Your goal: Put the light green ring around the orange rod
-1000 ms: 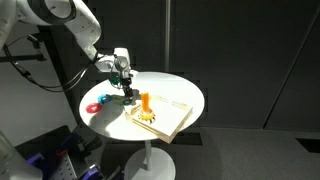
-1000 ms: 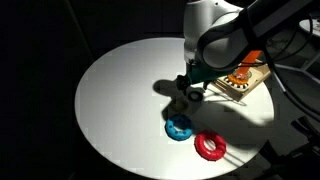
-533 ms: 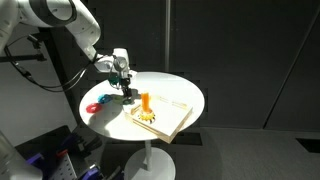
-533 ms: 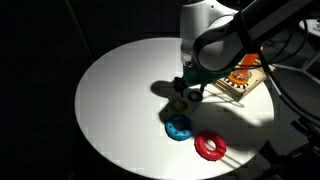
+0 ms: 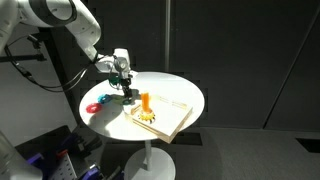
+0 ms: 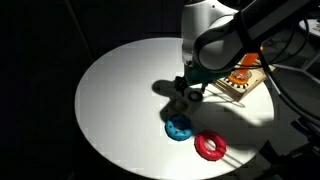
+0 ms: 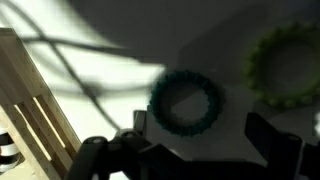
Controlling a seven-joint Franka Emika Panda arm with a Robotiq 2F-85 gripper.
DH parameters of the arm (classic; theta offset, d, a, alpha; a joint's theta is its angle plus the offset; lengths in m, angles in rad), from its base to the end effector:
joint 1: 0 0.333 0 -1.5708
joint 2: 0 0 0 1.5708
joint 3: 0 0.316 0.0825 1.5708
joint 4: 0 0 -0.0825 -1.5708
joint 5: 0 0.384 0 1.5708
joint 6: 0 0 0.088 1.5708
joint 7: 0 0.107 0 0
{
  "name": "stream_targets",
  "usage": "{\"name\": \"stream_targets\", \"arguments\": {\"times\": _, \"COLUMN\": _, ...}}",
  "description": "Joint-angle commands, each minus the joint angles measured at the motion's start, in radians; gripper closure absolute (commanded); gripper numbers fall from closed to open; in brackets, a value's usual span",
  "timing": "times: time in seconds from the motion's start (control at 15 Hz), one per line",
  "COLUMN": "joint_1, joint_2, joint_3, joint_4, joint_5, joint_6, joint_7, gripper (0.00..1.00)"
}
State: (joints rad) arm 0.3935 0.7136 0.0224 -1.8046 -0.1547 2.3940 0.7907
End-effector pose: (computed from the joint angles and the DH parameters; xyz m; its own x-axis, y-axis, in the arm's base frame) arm 0.5812 0.2547 0.1374 0.9653 -0.2588 -0.0358 -0.2513 -0.9572 0.1435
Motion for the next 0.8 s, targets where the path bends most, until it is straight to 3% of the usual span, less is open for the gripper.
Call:
{"name": "stream_targets", "arguments": {"times": 0.0, "joint_1": 0.017, "joint_2": -0.021, "joint_3": -0.017, "joint_4": -0.027, "joint_5": 0.013, "joint_6": 0.006, "joint_7": 0.035, "gripper": 0.00}}
{"name": "stream_targets", "arguments": {"times": 0.73, "joint_1": 0.018, "joint_2": -0.029, "joint_3": -0.016, "joint_4": -0.080, "joint_5": 0.029, "joint_6": 0.087, "joint_7": 0.099, "gripper": 0.00}}
